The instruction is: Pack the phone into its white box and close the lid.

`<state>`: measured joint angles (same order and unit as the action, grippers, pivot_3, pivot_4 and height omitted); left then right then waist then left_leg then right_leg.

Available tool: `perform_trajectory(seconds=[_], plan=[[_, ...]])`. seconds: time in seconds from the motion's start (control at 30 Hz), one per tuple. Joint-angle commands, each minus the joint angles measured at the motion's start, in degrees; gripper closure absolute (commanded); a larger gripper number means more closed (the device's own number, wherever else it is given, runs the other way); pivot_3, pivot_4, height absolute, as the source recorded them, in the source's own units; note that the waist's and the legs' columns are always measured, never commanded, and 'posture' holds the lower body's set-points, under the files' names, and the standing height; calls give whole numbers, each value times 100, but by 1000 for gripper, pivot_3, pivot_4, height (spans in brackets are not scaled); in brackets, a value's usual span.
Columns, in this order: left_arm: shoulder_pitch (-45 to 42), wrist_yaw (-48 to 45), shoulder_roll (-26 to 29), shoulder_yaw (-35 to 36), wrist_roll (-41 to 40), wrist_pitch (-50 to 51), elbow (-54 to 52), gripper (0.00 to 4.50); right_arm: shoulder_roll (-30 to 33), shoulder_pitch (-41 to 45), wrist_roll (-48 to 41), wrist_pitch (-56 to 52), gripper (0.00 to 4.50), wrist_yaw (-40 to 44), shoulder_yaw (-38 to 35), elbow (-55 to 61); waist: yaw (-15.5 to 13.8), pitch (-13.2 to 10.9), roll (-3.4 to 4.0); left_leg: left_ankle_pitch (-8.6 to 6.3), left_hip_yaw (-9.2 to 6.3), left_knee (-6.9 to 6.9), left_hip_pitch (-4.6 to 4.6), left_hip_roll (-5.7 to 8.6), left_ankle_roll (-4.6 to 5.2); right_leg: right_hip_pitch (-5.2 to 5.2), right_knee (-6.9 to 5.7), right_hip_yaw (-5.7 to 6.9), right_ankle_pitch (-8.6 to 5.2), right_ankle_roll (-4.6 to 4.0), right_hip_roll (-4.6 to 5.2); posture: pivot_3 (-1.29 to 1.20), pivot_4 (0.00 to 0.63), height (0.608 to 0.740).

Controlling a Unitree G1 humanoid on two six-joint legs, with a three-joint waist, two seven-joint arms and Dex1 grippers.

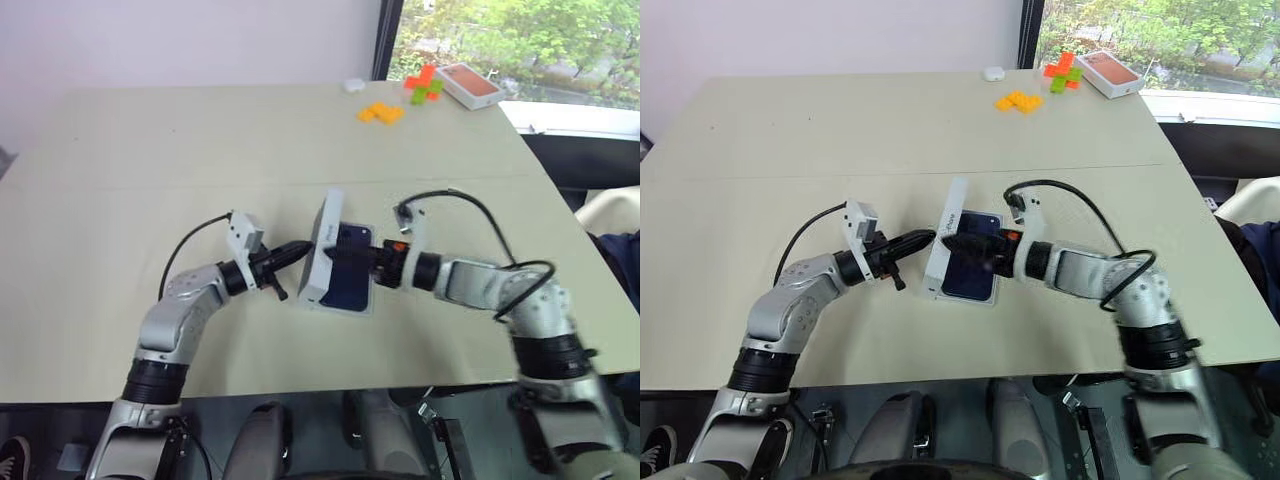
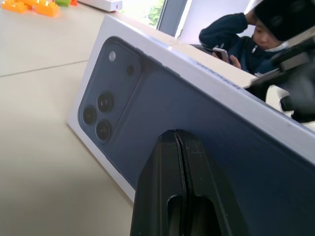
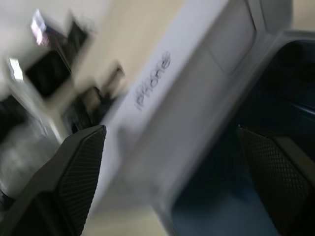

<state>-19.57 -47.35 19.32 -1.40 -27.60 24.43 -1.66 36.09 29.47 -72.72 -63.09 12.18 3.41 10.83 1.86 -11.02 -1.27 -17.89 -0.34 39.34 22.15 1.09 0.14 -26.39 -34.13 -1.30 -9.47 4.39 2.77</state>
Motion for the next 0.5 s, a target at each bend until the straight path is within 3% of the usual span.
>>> perform_trajectory(seconds=[0.03,0.13,0.3,0.5], plan=[[-2,-44,-53,-13,-64,-38,-112,4500,916,180,1378,561,47,1677,607,372,-1,1,-2,0,0,0,-3,-1,0,3,0,0,0,0,-1,0,150,740],[-33,-45,-168,-66,-76,-25,-65,4500,1737,268,2384,1116,47,2882,1028,312,-73,0,2,0,3,1,-8,0,0,7,1,0,-2,2,-5,0,150,740],[-47,-24,-363,-201,1,-65,-52,4500,1851,338,3265,1811,47,3739,1053,-23,-107,0,2,0,5,19,-11,-3,0,15,1,-3,-2,2,-14,0,150,740],[-127,74,-633,-317,-21,-35,-112,4500,1611,494,3841,2033,47,4053,953,-411,-124,0,2,-1,3,49,0,-4,1,22,-1,-3,-1,0,-8,0,150,740]])
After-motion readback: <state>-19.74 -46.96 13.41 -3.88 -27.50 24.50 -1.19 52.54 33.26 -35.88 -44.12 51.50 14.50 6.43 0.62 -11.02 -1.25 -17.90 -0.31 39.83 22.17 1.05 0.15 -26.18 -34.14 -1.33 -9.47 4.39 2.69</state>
